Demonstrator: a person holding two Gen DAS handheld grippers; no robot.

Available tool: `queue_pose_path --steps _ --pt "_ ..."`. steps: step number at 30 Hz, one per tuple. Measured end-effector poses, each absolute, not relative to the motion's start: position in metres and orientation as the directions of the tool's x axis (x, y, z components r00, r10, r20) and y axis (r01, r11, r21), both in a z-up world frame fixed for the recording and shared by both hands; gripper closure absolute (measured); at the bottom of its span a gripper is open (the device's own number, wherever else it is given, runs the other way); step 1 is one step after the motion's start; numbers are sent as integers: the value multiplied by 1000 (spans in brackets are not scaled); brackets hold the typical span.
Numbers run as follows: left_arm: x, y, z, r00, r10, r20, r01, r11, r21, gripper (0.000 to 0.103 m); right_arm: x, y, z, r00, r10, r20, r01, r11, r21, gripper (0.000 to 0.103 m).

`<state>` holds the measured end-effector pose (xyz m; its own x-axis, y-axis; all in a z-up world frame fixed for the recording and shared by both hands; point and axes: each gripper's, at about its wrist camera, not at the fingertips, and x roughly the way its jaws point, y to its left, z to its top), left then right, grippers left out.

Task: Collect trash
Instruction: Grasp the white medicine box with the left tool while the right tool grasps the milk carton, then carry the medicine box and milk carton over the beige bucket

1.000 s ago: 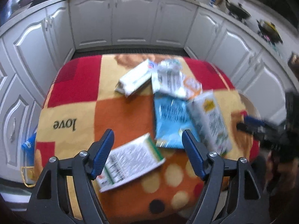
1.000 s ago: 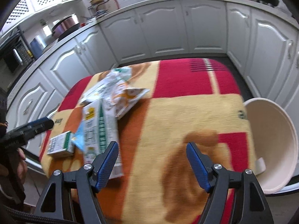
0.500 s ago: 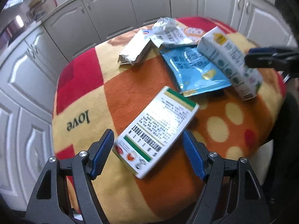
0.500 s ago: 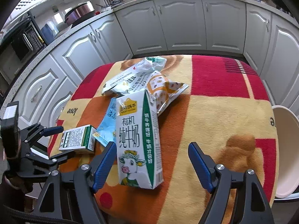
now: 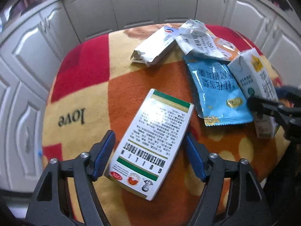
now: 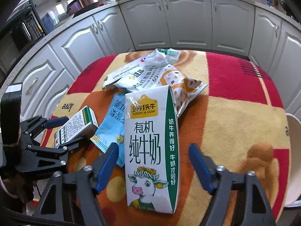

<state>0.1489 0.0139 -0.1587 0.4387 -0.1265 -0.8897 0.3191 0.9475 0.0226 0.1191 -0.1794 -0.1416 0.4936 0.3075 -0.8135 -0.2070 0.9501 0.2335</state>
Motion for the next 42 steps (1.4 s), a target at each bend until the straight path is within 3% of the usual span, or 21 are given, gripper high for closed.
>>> queue_pose_path --steps 4,7,18,42 --pt "142 16 -152 463 -125 -877 304 952 25 45 112 -188 -142 495 344 -798 -219 938 268 50" --pt "134 15 -135 494 -153 -856 291 957 -3 47 102 -196 -133 523 337 -783 -222 941 257 50" --pt "124 -44 -83 546 -282 -789 363 928 -81 48 74 -245 -98 618 287 -732 -157 957 243 50" --pt "114 -191 -70 472 -436 -766 556 821 -125 49 35 -380 -92 683 123 -720 81 967 242 50"
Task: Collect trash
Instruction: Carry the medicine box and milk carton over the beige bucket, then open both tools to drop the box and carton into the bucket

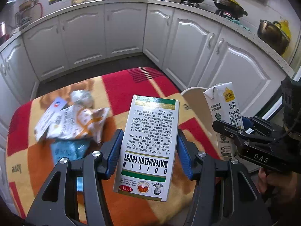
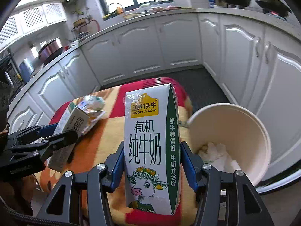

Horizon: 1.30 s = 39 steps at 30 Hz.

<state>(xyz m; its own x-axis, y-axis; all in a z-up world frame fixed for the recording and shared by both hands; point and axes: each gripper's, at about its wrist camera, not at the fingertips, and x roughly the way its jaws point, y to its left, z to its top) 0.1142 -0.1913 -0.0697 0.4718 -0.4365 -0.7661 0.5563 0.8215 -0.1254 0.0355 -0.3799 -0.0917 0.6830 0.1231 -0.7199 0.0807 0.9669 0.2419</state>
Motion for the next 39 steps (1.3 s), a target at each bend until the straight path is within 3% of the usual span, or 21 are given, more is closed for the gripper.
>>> queue_pose_path --steps 18,32,34,37,39 --pt "127 -316 -101 345 -521 -781 642 738 -208 50 22 -488 -130 627 -19 -779 312 922 229 50" --pt "136 -364 -126 280 -561 -779 638 715 -285 49 27 -531 -168 567 -81 -820 428 879 209 49" --pt "136 -367 -129 253 -577 -776 636 704 -316 48 27 -535 -171 555 -97 -826 444 874 197 47" --pt "135 -369 -132 252 -561 -788 638 709 -301 37 23 -541 -173 553 -98 -828 467 859 210 43" --pt "133 -367 -132 269 -558 -785 639 713 -288 35 21 -544 -174 553 -99 -827 477 852 216 39"
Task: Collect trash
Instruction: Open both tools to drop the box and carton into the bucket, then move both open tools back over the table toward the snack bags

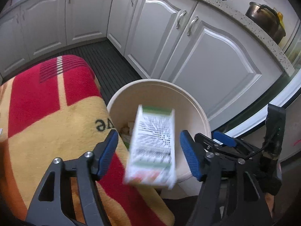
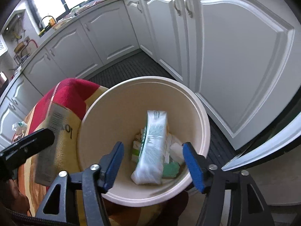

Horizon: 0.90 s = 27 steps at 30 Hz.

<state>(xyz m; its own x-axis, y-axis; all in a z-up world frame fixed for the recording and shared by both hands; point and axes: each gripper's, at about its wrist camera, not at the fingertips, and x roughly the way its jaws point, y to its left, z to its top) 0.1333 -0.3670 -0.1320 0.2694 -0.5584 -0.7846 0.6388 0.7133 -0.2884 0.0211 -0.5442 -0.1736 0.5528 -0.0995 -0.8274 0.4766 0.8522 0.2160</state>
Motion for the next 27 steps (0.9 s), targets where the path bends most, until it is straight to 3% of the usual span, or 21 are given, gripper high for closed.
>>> queue_pose_path --steps 18,27 --pt "129 -328 -112 340 -536 -773 593 760 -266 34 19 -516 -163 562 -75 -823 432 876 215 37" --pt "121 -280 -93 446 -464 -765 543 820 -181 34 27 -484 -147 595 -40 -802 373 899 231 37"
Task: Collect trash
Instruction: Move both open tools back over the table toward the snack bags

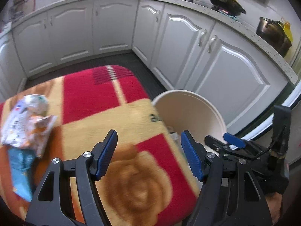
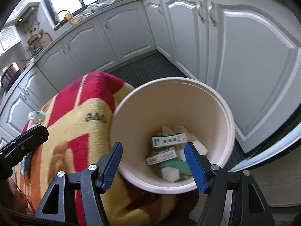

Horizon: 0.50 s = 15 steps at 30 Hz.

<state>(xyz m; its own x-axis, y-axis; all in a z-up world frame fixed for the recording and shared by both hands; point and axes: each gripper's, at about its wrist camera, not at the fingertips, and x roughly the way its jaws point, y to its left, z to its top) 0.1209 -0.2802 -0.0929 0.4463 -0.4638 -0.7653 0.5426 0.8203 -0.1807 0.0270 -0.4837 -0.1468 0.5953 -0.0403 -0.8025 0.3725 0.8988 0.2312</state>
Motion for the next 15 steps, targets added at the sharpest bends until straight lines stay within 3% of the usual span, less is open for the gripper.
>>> queue_pose_path --steps 15 --pt "122 -153 -68 572 -341 -746 392 913 -117 34 53 -388 -109 649 63 -758 182 955 236 32"
